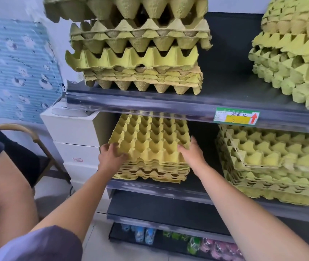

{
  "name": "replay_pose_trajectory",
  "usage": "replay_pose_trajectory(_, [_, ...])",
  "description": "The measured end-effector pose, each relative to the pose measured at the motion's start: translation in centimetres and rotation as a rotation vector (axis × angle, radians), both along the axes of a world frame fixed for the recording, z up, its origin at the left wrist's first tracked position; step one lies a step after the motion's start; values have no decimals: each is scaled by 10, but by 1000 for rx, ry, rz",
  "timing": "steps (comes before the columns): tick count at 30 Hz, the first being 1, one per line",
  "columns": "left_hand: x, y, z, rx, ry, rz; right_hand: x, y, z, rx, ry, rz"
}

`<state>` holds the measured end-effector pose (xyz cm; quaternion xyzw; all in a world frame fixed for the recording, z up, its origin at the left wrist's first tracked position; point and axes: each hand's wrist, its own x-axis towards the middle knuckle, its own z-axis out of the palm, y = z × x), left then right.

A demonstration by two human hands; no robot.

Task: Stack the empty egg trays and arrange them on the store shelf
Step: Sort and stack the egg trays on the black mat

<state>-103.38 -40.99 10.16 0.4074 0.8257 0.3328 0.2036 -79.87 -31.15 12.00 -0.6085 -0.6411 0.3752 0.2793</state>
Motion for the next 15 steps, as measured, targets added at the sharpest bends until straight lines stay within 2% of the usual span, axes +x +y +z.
replay_pose_trajectory(5, [-2, -1, -7, 114, -165, 105, 1, 5, -7, -244, 102, -135])
replay_pose_trajectory(10, [-10, 0, -14, 200, -387, 80, 2, 5, -3, -416, 316, -187])
replay_pose_trajectory(15, [-9, 2, -13, 255, -514, 139, 1, 2, -6, -311, 420, -212])
